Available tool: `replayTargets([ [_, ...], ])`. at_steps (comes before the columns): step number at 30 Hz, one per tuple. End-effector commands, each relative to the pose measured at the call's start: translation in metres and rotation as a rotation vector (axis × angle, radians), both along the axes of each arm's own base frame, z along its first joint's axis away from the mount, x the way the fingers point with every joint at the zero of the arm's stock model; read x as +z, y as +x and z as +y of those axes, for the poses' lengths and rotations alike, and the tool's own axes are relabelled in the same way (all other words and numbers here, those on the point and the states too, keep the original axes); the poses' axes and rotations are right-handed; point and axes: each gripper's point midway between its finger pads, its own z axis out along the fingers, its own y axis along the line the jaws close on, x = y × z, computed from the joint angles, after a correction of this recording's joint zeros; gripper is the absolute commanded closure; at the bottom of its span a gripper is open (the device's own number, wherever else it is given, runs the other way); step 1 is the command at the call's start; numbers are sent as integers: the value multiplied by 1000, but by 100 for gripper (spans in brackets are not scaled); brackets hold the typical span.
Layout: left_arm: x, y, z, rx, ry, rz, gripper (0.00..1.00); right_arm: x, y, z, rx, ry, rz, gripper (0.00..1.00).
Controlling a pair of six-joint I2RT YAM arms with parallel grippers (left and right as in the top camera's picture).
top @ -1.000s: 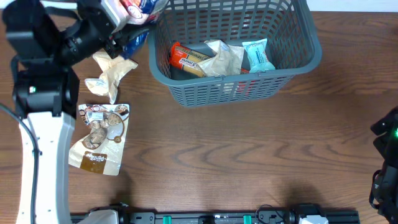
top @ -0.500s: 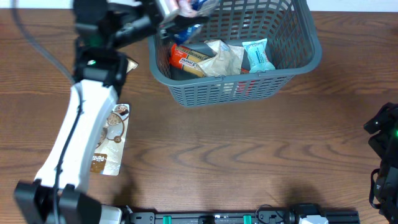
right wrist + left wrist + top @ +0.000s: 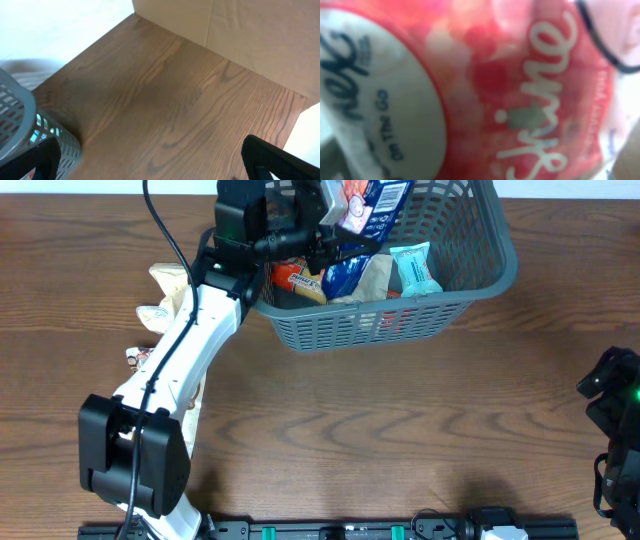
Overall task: Pack container
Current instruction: 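Lift the Kleenex box over the basket and release it inside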
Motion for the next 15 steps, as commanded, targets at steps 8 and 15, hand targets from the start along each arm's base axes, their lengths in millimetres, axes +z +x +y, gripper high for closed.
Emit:
replayTargets([
  [8, -10, 0, 17, 16, 71, 74, 94, -3, 0, 2, 29, -8, 26, 1],
  [15, -20, 1, 19, 41, 98, 108, 94, -2, 0, 2, 29, -8, 23, 1],
])
